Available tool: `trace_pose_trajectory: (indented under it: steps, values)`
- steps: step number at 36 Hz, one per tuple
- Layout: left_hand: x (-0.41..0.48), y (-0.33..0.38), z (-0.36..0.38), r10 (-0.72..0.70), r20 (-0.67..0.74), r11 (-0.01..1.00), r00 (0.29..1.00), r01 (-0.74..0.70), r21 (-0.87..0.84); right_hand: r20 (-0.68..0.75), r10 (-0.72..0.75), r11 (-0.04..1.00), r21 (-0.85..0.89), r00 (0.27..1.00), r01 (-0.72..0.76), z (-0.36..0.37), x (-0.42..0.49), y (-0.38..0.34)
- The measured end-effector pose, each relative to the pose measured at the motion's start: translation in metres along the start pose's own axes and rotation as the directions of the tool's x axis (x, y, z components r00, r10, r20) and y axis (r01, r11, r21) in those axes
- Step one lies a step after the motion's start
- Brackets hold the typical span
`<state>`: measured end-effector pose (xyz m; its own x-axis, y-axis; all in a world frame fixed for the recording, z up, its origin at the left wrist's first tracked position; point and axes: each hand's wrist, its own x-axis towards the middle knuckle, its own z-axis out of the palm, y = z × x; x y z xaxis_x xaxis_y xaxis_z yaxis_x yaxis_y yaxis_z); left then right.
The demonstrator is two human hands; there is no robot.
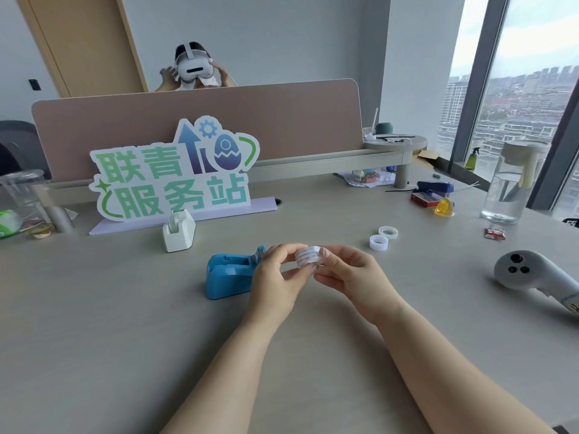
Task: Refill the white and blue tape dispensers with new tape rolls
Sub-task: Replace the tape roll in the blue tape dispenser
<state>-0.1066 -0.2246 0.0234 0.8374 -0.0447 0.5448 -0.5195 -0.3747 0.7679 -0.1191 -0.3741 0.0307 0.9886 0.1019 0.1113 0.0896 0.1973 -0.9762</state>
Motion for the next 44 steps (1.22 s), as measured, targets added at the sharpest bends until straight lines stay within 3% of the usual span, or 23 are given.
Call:
trace_pose_trajectory:
  steps: [5, 16, 44]
  values:
    - [-0.0011, 0.0034, -0.0006, -0.032, -0.001, 0.999, 0.999, 0.032, -0.039, -0.01, 0.021, 1.0, 0.019, 1.0, -0.021, 0.0011, 0.0007, 0.0002]
    - [-0.0003, -0.0021, 0.0016, 0.045, -0.04, 0.998, 0.998, -0.043, 0.048, -0.132, -0.085, 0.984, -0.164, 0.988, 0.063, 0.0054, 0.0007, 0.0039]
    - [0.0015, -0.006, 0.0034, 0.079, -0.044, 0.995, 0.996, -0.076, 0.066, -0.152, -0.16, 0.963, -0.241, 0.975, 0.12, 0.0052, -0.0012, 0.0017]
